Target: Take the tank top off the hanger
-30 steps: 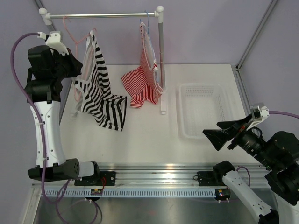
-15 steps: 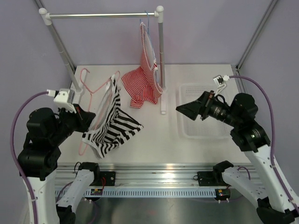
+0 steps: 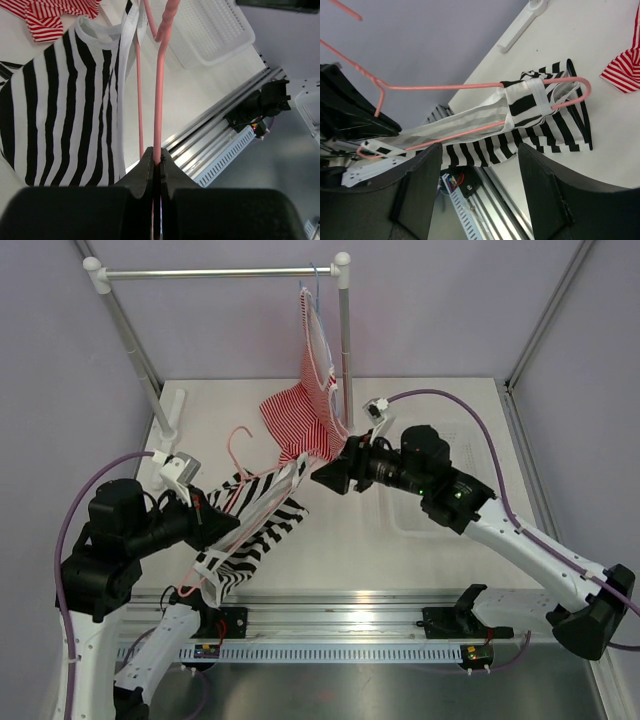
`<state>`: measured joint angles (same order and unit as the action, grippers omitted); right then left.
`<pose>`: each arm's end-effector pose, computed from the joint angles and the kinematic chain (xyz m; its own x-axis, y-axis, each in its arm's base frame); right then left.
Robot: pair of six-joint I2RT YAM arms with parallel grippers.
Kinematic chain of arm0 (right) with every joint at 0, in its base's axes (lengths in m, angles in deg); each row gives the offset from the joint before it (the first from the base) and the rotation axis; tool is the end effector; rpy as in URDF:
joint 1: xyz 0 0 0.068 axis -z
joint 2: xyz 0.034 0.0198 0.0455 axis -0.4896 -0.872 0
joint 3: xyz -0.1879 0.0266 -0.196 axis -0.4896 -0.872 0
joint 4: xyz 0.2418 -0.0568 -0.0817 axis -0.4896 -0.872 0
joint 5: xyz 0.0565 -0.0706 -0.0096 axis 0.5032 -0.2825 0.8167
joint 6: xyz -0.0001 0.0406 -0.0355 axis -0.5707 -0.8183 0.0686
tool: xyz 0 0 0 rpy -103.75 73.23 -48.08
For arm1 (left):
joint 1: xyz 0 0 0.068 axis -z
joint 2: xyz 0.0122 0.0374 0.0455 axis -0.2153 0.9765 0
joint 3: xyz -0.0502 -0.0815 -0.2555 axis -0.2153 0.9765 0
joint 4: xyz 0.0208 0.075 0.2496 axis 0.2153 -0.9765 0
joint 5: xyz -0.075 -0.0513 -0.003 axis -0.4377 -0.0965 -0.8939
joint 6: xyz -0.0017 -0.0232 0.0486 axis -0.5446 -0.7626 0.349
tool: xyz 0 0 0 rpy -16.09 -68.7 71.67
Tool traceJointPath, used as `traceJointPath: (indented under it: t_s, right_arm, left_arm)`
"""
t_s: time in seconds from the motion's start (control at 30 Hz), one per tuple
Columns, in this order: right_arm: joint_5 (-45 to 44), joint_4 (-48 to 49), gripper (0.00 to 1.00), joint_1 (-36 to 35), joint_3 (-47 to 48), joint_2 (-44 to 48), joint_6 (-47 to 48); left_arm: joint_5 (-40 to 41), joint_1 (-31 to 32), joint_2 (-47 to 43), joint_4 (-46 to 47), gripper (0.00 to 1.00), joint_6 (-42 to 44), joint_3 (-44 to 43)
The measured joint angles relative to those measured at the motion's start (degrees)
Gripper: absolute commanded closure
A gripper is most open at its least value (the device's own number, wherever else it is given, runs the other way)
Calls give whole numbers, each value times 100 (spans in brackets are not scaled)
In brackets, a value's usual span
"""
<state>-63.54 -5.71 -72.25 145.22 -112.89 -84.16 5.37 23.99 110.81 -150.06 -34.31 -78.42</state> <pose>0.1820 0.1858 0.3952 -0.5715 0.1650 -0.8039 -0.6844 0.4447 0.5778 0.0548 -0.0313 0.4073 -0.5864 -0.0378 -0.8091 0.5403 0.7260 -0.4255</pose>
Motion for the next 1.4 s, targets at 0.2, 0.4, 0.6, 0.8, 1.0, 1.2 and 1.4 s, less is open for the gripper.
traceJointPath:
  t_s: [0.2,0.4,0.6,0.8,1.0,1.2,1.4]
  right_arm:
    - [-1478,-109,41,-1038,140,-398,601]
    - [-2538,-243,48,-1248,424,-798,1036]
    - [-3248,-444,58,-1270,455,-885,1307]
    - [-3403,-487,89,-1290,457,-988,1416]
    - [-3762,-553,100,-1300,472,-1029,1561]
    - [-4562,-1060,100,-1276,844,-1027,1919]
    - [-4642,-1397,100,-691,1241,-1067,2127]
  left_arm:
    - [-448,59,243,153,100,-39,-11]
    - [-811,114,358,350,100,-125,-11]
    - [-977,131,356,490,100,-164,0]
    - [-1091,140,363,669,100,-262,151]
    - [-1075,151,372,745,100,-262,190]
    - [-824,249,409,721,100,-138,214]
    - [-824,308,415,758,100,-79,223]
